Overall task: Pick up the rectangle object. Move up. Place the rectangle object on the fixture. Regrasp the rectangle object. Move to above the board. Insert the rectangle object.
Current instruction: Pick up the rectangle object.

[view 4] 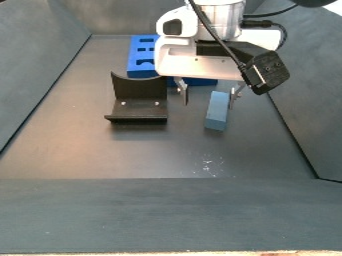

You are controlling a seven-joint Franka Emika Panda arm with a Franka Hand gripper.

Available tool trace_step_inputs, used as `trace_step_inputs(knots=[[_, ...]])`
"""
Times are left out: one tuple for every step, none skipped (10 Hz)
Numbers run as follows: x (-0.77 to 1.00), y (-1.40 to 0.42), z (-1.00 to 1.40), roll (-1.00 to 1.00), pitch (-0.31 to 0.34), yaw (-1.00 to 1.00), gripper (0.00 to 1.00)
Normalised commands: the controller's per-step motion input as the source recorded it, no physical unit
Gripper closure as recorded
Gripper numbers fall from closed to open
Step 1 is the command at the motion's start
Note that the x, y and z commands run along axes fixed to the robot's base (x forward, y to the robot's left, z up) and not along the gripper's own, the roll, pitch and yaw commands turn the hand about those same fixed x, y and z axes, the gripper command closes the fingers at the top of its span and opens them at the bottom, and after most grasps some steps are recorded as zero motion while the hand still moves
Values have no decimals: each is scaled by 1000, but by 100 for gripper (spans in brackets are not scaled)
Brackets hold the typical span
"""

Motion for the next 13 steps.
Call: trace_step_inputs(knots=[[-146,-189,-100,60,-294,-37,0],[-57,-254,-126,154,-171,-6,0],[-134,-31,-163,0,-234,0,0],[-80,11,-74,0,-89,-46,0],[-31,3,-123,0,-29,-43,0],[-31,0,-226,0,-31,-17,0],[-63,0,-191,0,-46,-14,0],[-51,0,-151,0,-49,-9,0],[-43,20,-191,0,-43,-23,0],[-17,6,-266,0,-40,-37,0],[0,0,-220,0,0,-31,0],[0,3,-154,0,0,-34,0],[0,46,-120,0,0,-43,0]])
